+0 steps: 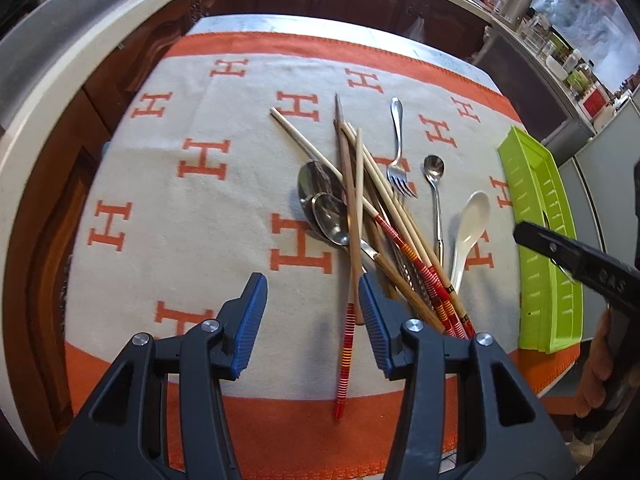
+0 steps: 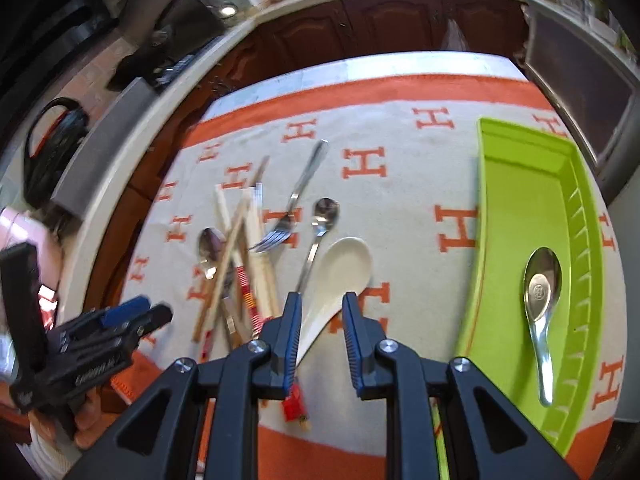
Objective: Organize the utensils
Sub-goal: 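Move both open tools back over the utensil pile, then grasp another wooden chopstick with the left tool while the right tool grasps the white ceramic spoon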
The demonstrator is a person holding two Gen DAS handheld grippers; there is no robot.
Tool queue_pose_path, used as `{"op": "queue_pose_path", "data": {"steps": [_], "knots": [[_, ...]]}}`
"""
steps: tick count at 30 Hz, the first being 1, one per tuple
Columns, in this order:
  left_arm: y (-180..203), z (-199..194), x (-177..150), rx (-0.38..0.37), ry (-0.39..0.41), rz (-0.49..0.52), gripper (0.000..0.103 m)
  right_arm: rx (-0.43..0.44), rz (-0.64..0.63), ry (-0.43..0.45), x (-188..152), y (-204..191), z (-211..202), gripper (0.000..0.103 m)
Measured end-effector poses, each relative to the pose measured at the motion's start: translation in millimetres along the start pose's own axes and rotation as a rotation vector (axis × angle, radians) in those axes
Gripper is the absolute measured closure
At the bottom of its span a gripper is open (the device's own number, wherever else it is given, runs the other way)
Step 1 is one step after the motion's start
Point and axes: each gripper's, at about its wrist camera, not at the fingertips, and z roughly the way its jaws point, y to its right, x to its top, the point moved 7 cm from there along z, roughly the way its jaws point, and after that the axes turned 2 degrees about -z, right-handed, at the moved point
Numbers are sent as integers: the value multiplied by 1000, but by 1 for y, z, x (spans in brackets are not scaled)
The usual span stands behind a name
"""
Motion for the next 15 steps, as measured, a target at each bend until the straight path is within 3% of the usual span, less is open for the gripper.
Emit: {"op": "queue_pose_path", "data": {"steps": [5,13,15], "knots": [[10,26,-7,-38,-58,22,59,-36,41,-25,7,19,22,82],[15,37,5,-91,-67,0,59,14,41,-50,14,21,44,78],[15,38,9,-98,-72,-3,65,31,40,-62,14,19,52,78]]}}
